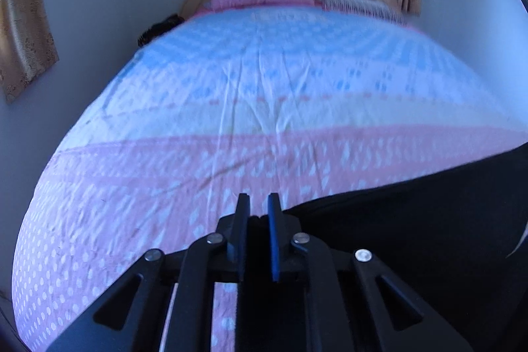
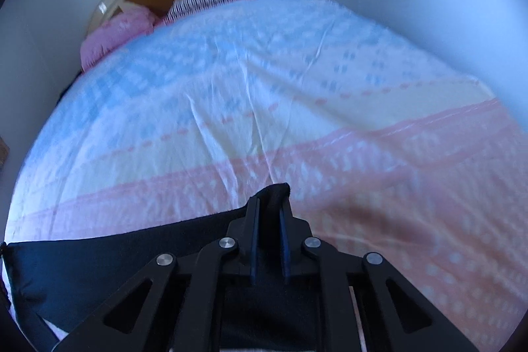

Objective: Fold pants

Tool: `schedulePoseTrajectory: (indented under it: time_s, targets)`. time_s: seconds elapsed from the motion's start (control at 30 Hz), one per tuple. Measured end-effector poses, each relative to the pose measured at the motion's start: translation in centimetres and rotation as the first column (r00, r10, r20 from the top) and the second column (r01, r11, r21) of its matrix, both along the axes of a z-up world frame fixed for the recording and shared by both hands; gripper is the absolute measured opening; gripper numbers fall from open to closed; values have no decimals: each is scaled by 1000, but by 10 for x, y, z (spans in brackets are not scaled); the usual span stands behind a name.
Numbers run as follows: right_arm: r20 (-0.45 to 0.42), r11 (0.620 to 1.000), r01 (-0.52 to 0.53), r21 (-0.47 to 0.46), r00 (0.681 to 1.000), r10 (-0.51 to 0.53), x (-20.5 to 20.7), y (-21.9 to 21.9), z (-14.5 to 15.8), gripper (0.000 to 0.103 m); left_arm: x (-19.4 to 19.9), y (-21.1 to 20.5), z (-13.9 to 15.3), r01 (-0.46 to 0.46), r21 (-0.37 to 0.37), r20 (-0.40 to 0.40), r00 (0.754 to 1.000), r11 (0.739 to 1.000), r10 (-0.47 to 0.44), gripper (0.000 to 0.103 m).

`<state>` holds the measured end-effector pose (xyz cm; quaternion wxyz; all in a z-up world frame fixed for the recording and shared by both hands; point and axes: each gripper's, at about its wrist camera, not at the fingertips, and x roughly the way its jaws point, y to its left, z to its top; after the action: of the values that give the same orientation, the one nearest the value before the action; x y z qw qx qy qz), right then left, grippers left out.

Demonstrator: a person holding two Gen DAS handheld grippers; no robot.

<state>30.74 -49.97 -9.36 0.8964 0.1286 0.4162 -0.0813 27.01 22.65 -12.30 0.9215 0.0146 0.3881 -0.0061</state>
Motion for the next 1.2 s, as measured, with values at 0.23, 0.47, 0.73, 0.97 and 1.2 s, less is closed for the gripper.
schedulePoseTrajectory:
  time_s: [0.23, 0.47, 0.73, 0.97, 1.2]
  targets:
    - [114, 1000, 12, 2, 993, -13, -56, 1, 34, 10, -35, 10, 30, 32, -87, 111, 994, 996, -22, 11]
    - [170, 998, 44, 32, 984, -49, -127, -4, 43, 9, -79, 14, 44, 57, -142, 179, 983, 988, -31, 11]
    - [180, 997, 55, 63, 982, -65, -207, -8, 38, 7, -136, 29, 36, 83, -188, 220, 975, 979, -40, 11]
    - [73, 998, 52, 36, 996, -54, -243, -8, 0, 7, -163, 32, -10, 79, -213, 155, 987, 974, -46, 11]
    - [74, 982, 107, -154, 993, -96, -270, 17, 20, 50, -170, 32, -25, 70, -228, 151, 988, 971, -35, 11]
